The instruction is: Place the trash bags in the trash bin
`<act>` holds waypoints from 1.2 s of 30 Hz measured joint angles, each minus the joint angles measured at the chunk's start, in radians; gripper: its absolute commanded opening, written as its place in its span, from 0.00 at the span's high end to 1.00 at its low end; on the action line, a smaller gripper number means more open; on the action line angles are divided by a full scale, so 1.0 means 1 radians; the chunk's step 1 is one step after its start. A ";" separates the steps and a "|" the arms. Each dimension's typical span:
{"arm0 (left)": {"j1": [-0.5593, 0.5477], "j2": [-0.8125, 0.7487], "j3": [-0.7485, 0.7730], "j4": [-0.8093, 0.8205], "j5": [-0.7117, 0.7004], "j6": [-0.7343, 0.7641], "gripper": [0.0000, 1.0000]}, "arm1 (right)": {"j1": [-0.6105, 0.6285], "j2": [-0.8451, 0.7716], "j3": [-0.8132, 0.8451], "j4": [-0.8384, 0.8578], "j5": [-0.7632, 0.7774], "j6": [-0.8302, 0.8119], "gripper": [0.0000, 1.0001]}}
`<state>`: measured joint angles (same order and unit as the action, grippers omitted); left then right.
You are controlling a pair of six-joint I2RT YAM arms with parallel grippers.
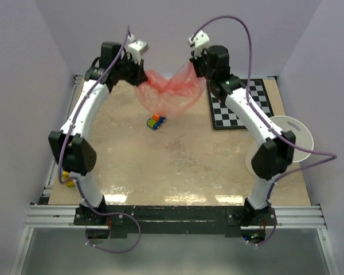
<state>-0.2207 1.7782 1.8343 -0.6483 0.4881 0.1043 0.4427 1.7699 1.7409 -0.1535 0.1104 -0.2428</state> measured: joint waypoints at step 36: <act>-0.414 -0.850 -1.138 0.828 -0.246 0.548 1.00 | 0.145 -1.002 -0.976 0.072 -0.205 -0.086 1.00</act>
<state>-0.6346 0.9279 0.6964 0.1795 0.2417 0.6521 0.5880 0.7681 0.7650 -0.0818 -0.0944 -0.3286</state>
